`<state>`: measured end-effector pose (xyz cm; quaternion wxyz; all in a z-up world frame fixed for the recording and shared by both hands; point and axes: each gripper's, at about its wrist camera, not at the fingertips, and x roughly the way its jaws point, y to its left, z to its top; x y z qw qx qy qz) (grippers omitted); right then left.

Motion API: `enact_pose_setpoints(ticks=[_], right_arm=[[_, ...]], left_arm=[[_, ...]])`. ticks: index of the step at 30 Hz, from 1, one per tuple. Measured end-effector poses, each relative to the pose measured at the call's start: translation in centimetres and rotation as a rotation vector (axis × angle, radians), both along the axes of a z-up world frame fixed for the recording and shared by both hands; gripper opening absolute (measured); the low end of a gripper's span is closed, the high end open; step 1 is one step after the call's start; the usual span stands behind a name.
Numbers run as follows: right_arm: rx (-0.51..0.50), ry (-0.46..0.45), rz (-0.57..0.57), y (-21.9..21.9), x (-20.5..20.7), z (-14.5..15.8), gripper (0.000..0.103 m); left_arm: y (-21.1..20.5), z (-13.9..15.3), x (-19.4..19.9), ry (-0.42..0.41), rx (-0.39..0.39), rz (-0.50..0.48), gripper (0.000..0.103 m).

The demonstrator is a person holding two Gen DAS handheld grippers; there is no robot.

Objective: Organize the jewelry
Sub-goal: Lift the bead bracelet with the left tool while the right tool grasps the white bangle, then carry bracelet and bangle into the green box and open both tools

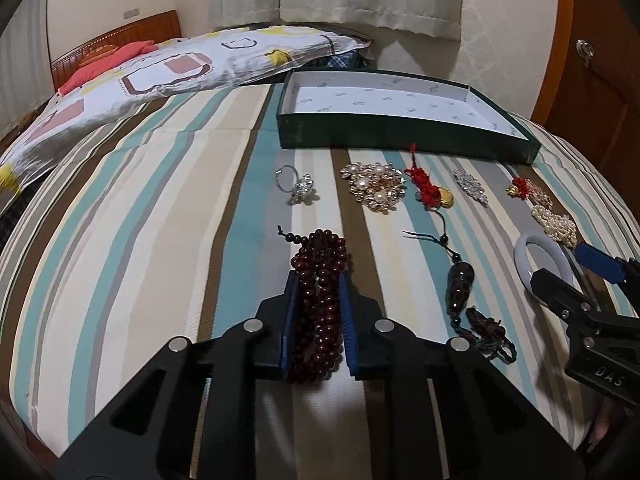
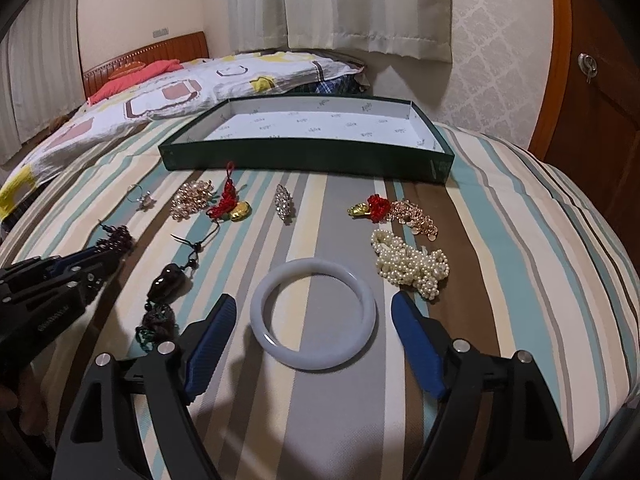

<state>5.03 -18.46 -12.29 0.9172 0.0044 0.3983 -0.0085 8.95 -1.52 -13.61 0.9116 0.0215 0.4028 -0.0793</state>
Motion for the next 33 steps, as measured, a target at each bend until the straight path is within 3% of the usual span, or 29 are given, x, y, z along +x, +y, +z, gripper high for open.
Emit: enact_pose_setpoints(ticks=[5,9,12,24,33], right_arm=[[0.006,0.044,-0.005,-0.1,0.5,-0.9,0.078],[0.014,0.037,-0.004,-0.1,0.4,-1.0,0.078],[0.019,0.021,0.006,-0.1,0.1,-1.0,0.069],[0.015,-0.026,0.023,0.3,-0.8,-0.1,0.068],[0.029,-0.088,0.018,-0.3,-1.0,2.1,0.068]], left_arm=[[0.1,0.0,0.0,0.0,0.004,0.009,0.019],[0.1,0.0,0.0,-0.001,0.008,0.012,0.019],[0.2,0.0,0.0,-0.003,0.01,0.014,0.019],[0.4,0.2,-0.3,-0.012,0.001,0.022,0.016],[0.3,3.0,-1.0,-0.076,-0.022,0.016,0.016]])
